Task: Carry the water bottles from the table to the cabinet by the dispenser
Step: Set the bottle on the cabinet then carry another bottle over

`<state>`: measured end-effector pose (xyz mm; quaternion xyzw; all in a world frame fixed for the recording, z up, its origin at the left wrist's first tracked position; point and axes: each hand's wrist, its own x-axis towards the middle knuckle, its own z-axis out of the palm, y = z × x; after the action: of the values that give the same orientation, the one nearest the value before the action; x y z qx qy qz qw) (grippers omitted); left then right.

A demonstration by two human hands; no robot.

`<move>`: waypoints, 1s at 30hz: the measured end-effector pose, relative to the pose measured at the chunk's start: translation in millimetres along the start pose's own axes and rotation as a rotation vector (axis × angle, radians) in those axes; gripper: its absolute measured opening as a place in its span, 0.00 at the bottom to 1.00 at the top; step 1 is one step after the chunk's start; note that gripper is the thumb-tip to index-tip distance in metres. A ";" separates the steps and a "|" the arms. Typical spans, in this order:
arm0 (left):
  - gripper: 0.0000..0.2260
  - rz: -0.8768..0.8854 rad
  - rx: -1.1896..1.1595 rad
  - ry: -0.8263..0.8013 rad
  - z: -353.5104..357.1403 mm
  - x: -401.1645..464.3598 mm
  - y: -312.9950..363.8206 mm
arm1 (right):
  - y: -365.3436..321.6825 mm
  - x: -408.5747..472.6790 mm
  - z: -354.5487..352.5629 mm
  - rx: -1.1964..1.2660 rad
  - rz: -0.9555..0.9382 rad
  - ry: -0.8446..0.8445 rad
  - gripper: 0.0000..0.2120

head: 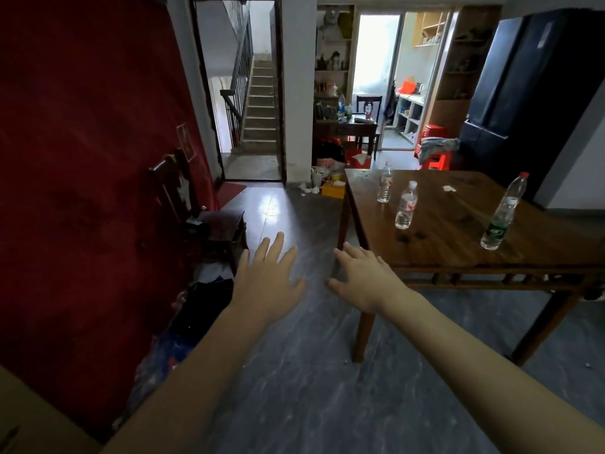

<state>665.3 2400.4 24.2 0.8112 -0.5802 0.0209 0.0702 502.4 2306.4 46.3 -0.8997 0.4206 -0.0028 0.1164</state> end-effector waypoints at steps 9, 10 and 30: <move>0.31 -0.049 0.004 0.014 3.1 176.3 -81.4 | 1.3 173.4 -19.2 0.024 0.009 0.005 0.34; 0.31 -0.049 -0.001 0.011 2.5 197.4 -88.1 | 0.6 194.7 -24.0 0.029 0.014 0.012 0.34; 0.31 0.054 0.021 -0.094 59.5 538.5 -156.6 | 60.5 545.5 -52.4 0.039 0.080 0.034 0.32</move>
<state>985.8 1936.6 13.4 0.7961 -0.6042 -0.0091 0.0338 803.8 1844.8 33.8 -0.8795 0.4582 -0.0214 0.1269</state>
